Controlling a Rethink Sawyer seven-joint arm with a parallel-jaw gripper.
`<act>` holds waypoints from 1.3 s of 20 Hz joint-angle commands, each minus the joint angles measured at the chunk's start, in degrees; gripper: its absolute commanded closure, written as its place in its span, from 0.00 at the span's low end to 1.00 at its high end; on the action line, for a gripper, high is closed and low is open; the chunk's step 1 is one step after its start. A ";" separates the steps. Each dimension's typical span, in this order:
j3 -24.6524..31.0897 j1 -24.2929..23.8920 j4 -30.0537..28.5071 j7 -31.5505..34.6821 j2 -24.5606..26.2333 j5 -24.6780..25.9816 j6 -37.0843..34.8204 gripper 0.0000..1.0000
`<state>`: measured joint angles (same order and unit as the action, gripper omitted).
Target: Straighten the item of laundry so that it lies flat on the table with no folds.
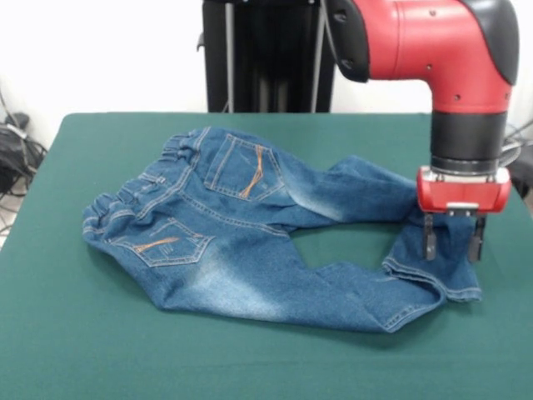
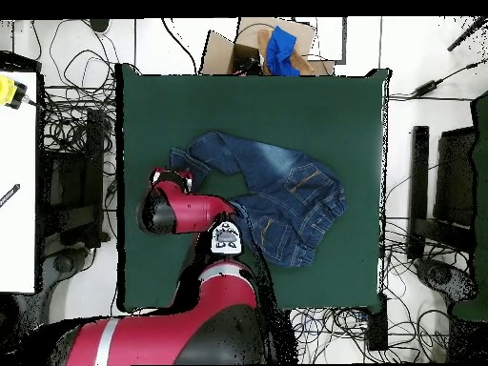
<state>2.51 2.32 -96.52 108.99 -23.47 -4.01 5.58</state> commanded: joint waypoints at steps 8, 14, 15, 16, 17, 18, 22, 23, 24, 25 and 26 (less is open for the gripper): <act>-1.47 -0.48 0.49 4.18 4.07 3.55 -1.12 0.00; 1.32 -2.04 1.16 4.44 6.45 4.89 0.10 0.00; 1.81 -2.33 1.62 4.24 7.15 5.06 -0.39 0.00; 2.23 -2.61 2.44 3.80 8.10 5.15 -1.35 0.00; 2.53 -2.74 3.56 3.39 9.30 5.12 -2.29 0.00; 2.88 -2.89 4.48 3.24 10.49 5.01 -3.19 0.00; 2.56 -2.39 6.47 3.38 12.61 5.37 -2.28 0.00; 2.80 -2.67 6.95 3.15 12.92 5.75 -2.34 0.00; 3.39 -3.12 7.33 2.91 13.18 5.93 -2.88 0.00; 3.39 -3.02 7.78 2.92 13.38 5.88 -3.07 0.00; 3.40 -2.93 8.23 2.93 13.58 5.84 -3.27 0.00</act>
<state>2.85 1.47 -94.54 108.99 -20.04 0.41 5.53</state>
